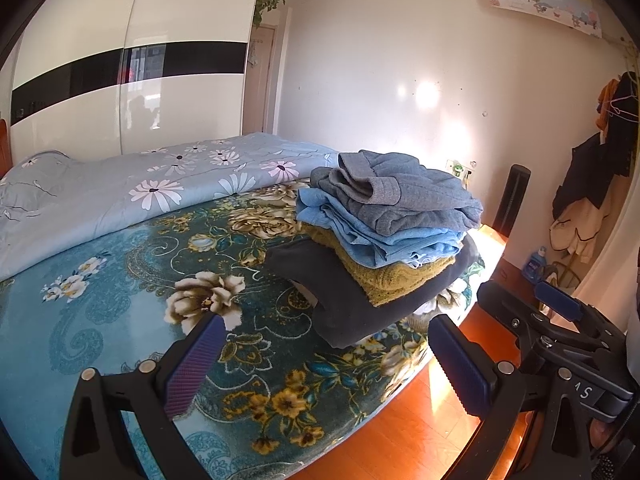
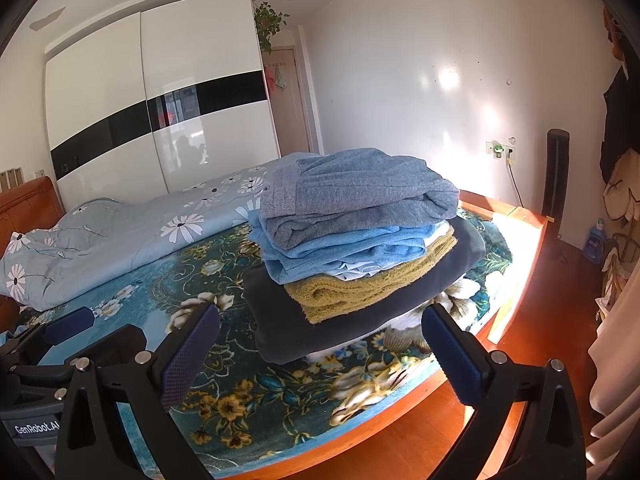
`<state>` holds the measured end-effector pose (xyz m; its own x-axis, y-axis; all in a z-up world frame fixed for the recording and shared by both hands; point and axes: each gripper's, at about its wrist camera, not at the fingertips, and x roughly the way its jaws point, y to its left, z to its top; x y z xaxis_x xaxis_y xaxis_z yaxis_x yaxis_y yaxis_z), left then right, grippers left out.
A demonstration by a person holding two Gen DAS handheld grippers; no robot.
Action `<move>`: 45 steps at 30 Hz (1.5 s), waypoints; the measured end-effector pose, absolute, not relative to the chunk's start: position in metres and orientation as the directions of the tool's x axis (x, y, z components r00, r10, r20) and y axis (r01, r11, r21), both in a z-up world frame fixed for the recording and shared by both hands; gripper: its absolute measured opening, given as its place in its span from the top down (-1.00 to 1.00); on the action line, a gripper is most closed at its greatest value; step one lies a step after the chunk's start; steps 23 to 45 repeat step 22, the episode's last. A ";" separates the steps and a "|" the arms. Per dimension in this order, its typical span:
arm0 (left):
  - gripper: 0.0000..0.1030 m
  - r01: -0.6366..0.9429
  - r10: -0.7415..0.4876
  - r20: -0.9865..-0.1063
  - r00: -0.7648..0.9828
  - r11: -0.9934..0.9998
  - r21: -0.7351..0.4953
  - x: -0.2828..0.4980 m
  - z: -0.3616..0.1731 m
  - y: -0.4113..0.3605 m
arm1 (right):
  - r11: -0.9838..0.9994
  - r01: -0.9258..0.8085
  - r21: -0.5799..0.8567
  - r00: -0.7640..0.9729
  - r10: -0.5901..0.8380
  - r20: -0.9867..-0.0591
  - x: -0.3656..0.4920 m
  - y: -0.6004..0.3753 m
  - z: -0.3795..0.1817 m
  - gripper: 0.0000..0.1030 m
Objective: Fold clothes
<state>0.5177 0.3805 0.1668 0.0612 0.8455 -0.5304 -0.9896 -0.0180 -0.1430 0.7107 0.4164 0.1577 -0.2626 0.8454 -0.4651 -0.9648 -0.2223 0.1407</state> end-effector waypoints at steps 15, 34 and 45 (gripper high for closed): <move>-1.00 -0.983 0.843 -0.527 0.111 0.015 -0.184 0.520 0.168 0.383 | -0.204 -0.975 0.092 -0.223 0.849 -0.480 0.713 0.412 0.161 -0.97; -1.00 -0.986 0.849 -0.517 0.105 0.021 -0.166 0.528 0.172 0.384 | -0.194 -0.976 0.096 -0.216 0.854 -0.473 0.719 0.412 0.163 -0.97; -1.00 -0.986 0.849 -0.517 0.105 0.021 -0.166 0.528 0.172 0.384 | -0.194 -0.976 0.096 -0.216 0.854 -0.473 0.719 0.412 0.163 -0.97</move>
